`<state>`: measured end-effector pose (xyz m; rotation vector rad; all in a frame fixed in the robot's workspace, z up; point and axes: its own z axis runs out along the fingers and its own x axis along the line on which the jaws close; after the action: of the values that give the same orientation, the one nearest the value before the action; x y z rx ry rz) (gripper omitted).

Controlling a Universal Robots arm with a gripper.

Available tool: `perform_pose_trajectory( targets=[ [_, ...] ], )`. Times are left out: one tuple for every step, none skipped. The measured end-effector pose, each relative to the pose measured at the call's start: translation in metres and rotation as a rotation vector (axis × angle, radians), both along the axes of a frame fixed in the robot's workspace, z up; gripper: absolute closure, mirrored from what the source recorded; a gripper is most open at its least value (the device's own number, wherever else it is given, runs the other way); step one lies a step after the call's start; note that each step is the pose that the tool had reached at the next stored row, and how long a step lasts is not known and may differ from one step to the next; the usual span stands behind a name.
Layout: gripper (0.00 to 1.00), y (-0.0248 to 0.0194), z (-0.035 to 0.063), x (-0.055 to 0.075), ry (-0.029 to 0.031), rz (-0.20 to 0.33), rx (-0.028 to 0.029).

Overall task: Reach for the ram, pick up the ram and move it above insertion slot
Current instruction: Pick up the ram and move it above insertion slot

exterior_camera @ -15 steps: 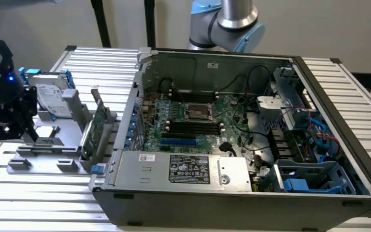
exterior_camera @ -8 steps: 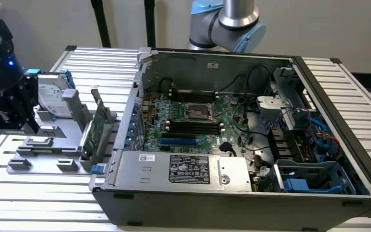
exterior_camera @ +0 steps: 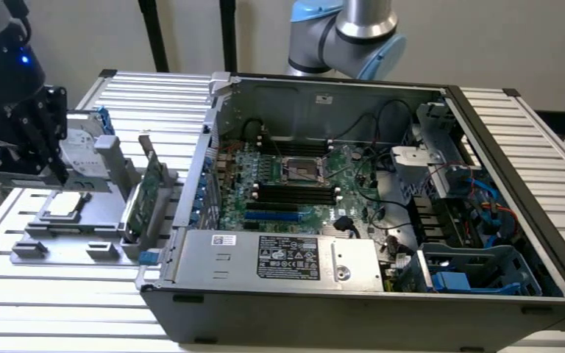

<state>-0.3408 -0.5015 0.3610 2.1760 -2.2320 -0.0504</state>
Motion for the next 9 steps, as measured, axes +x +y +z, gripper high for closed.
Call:
perform_pose_trajectory(
  targets=[
    [0.87,0.0,0.0044,0.004,0.0,0.0,0.0001],
    [0.87,0.0,0.009,0.007,0.0002,0.0,-0.0001],
    [0.87,0.0,0.0135,0.011,0.0001,0.0,0.0],
    [0.87,0.0,0.0178,0.014,0.0001,0.0,0.0],
    [0.87,0.0001,0.0217,0.018,0.0001,0.0,0.0],
    [0.87,0.0002,0.0239,0.021,-0.0001,0.0,0.0002],
    [0.87,0.0005,0.0259,0.025,0.0001,0.0,0.0],
    [0.87,0.0009,0.0272,0.029,0.0001,0.0,0.0],
    [0.87,0.0013,0.0281,0.034,0.0,0.0,0.0002]
  ],
)
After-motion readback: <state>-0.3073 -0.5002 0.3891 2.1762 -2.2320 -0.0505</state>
